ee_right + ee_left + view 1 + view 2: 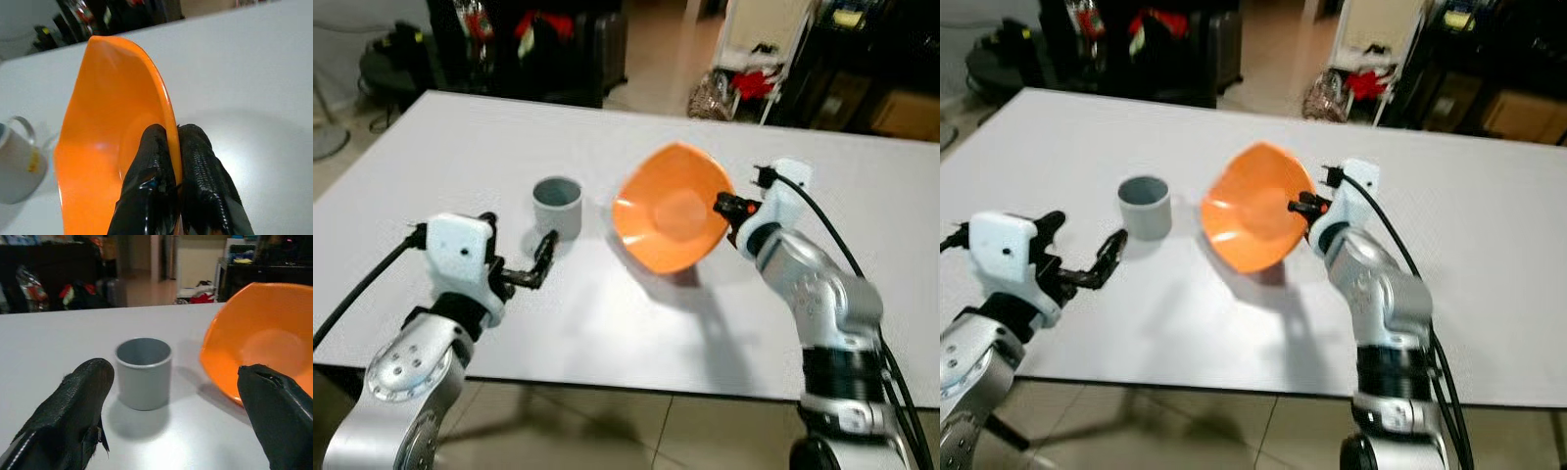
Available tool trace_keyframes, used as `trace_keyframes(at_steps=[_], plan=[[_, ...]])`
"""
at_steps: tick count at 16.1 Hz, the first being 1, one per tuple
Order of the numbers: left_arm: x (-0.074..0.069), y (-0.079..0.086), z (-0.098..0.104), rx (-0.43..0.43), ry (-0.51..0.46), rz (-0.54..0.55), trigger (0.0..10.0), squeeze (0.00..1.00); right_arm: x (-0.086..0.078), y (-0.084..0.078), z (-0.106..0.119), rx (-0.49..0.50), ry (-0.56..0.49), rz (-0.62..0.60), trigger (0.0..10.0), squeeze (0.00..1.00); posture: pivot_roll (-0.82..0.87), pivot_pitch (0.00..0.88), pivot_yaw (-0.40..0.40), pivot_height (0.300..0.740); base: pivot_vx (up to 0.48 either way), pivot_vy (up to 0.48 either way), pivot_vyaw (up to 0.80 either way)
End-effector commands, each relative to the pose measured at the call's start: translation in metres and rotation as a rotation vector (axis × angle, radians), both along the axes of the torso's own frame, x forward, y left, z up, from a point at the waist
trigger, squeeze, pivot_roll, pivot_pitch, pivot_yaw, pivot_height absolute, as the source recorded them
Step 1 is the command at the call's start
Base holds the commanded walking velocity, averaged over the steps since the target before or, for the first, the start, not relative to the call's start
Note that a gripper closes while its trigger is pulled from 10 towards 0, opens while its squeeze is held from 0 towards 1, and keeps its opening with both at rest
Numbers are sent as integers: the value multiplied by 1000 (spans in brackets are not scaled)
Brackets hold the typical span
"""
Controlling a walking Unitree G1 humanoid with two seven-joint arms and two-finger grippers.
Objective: Setting the table
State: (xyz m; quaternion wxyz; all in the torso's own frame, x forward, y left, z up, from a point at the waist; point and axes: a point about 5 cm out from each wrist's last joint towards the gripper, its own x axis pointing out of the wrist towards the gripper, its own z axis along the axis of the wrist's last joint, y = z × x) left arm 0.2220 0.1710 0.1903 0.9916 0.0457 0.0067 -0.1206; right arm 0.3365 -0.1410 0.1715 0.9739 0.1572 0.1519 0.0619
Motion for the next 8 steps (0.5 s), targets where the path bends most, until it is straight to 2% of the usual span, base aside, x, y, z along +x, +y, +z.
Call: trace_keyframes(at_steps=[1,3,5,6,8], plan=[[0,-4,-3,5,18,-29,10000,0,5,-6,6,8,7,-27,10000,0,65,0,-56,740,0,0,0],[1,-11,-3,4,22,-94,10000,0,23,-10,2,140,121,-44,10000,0,66,0,-61,740,0,0,0],[-1,-14,-3,-2,33,-141,10000,0,38,-11,1,172,142,-46,10000,0,67,0,-62,740,0,0,0],[-3,-15,-4,0,41,-157,10000,0,45,-10,2,242,127,-63,10000,0,74,0,-61,740,0,0,0],[-5,-15,-5,3,47,-165,10000,0,50,-7,1,312,134,-58,10000,0,78,0,-62,740,0,0,0]])
